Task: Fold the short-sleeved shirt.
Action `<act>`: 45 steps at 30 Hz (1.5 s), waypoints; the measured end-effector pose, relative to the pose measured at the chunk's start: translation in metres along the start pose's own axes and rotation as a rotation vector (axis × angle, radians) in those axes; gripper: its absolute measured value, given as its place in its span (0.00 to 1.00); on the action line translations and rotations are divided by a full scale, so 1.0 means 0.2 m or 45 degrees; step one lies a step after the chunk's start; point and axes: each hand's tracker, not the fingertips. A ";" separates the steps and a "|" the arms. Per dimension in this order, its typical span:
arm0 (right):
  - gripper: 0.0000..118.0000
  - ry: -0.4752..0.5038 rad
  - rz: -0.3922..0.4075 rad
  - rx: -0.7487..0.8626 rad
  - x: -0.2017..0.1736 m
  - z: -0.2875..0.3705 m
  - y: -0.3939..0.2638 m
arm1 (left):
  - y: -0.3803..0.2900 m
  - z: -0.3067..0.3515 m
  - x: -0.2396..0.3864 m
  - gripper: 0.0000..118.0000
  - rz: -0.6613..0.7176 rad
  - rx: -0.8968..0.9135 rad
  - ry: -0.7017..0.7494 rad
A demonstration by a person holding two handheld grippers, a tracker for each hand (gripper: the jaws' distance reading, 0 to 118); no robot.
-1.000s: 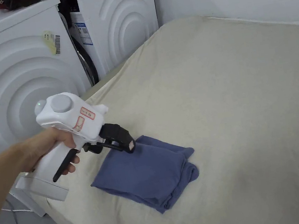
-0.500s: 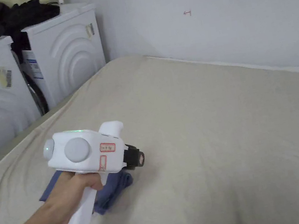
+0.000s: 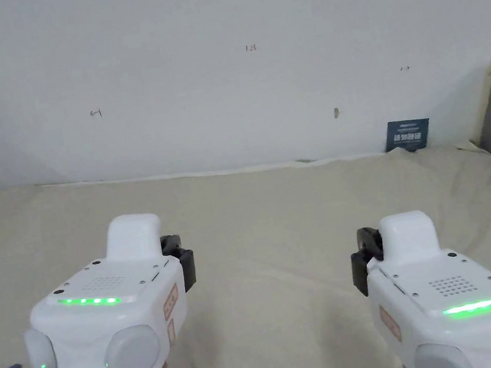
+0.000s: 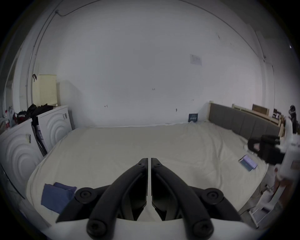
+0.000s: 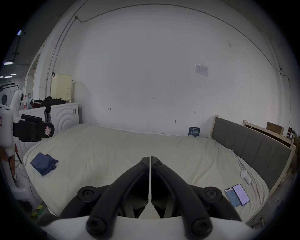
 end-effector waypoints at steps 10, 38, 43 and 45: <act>0.04 -0.035 -0.032 0.065 0.05 0.06 0.10 | 0.07 0.07 -0.06 0.07 -0.046 0.108 0.133; 1.00 -0.109 -0.046 0.098 0.03 0.04 0.21 | 0.19 0.01 -0.08 1.00 0.008 -0.010 0.212; 1.00 -0.110 -0.010 0.102 0.00 0.07 0.18 | 0.15 0.02 -0.14 1.00 0.133 -0.042 0.180; 1.00 -0.105 -0.005 0.094 0.00 0.07 0.18 | 0.14 0.02 -0.16 1.00 0.160 -0.101 0.191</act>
